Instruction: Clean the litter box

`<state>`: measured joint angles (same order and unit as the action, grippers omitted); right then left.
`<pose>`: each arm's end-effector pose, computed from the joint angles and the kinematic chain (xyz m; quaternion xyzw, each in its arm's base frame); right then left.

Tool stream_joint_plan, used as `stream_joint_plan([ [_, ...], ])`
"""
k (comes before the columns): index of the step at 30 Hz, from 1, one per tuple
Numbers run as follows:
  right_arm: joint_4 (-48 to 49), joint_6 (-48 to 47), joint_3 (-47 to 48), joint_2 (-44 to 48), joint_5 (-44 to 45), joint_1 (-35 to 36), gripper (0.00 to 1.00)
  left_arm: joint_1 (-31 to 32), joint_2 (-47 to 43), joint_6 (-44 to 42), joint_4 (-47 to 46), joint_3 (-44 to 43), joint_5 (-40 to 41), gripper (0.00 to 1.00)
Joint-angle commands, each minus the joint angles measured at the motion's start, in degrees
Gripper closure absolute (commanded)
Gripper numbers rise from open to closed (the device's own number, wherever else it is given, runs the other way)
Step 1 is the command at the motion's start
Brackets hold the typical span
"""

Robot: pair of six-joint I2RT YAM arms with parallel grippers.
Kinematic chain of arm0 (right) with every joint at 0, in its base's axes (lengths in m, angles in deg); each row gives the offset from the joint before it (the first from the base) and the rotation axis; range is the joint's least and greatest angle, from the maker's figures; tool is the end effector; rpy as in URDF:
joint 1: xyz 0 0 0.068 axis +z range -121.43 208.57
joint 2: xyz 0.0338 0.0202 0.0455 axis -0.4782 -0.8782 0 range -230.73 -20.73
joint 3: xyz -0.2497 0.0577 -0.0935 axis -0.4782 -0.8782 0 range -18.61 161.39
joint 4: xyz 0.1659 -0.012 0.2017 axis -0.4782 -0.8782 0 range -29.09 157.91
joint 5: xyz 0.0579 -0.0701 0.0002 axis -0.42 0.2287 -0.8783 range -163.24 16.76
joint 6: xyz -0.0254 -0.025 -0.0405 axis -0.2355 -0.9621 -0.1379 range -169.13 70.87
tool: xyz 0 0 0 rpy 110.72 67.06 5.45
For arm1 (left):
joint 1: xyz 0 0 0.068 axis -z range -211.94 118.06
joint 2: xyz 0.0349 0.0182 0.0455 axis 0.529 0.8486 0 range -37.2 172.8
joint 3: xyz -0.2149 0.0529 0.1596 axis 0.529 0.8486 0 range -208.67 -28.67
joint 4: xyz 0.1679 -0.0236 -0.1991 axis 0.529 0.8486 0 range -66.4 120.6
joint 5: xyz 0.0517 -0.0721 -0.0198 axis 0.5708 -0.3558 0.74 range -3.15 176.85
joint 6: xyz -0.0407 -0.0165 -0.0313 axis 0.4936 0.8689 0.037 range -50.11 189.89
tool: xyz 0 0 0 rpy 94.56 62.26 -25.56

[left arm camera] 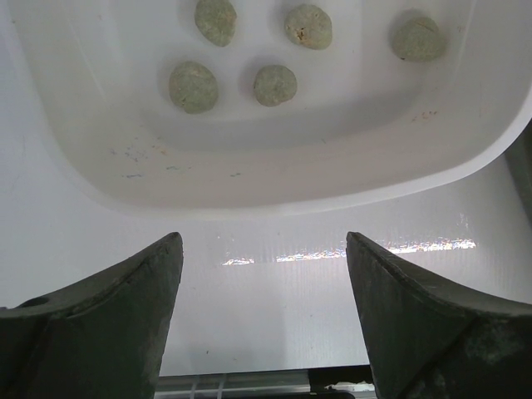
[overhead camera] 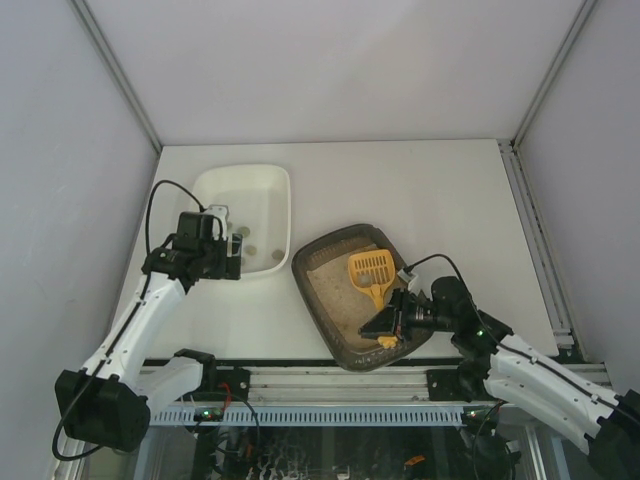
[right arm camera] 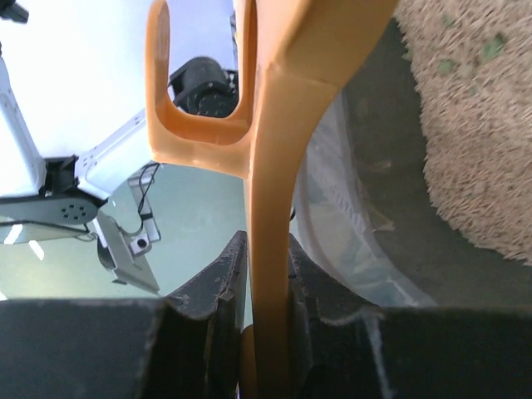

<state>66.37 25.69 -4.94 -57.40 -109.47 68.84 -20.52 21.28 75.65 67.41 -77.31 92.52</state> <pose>0.1013 0.1135 0.1880 0.0769 0.8134 0.5740 0.0551 0.1952 -0.0358 0.2677 0.0314 0.9485 0.0000 0.3151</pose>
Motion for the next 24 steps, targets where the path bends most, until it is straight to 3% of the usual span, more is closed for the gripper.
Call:
stream_joint_plan([
  [1,-0.6,3.1,0.4,4.9,2.2,2.3,1.0,-0.6,-1.4,-1.3,-2.1,-0.3,-0.5,0.16],
  [4,-0.7,4.3,1.3,7.3,5.2,2.9,1.0,-0.8,-1.1,-1.6,-1.8,-0.5,-1.1,0.16],
  [8,0.2,3.5,1.8,2.6,6.2,9.0,1.0,-1.1,-1.1,-2.4,-1.2,-0.7,-2.6,0.16],
  [11,-0.5,2.9,1.4,5.3,9.2,8.7,1.0,-1.2,-1.1,-2.6,-1.0,-0.7,-3.2,0.16],
  [15,5.4,5.6,-2.2,4.8,10.7,12.5,1.0,-2.1,-1.8,-2.5,-1.1,-0.5,-2.6,0.15],
  [20,0.8,3.4,-2.4,11.8,14.6,10.1,1.0,-4.2,-3.0,-2.8,-1.3,-0.2,-3.7,0.14],
  [24,1.1,1.8,-2.4,11.5,13.8,11.7,1.0,-4.8,-3.7,-3.0,-1.4,0.0,-4.5,0.13],
])
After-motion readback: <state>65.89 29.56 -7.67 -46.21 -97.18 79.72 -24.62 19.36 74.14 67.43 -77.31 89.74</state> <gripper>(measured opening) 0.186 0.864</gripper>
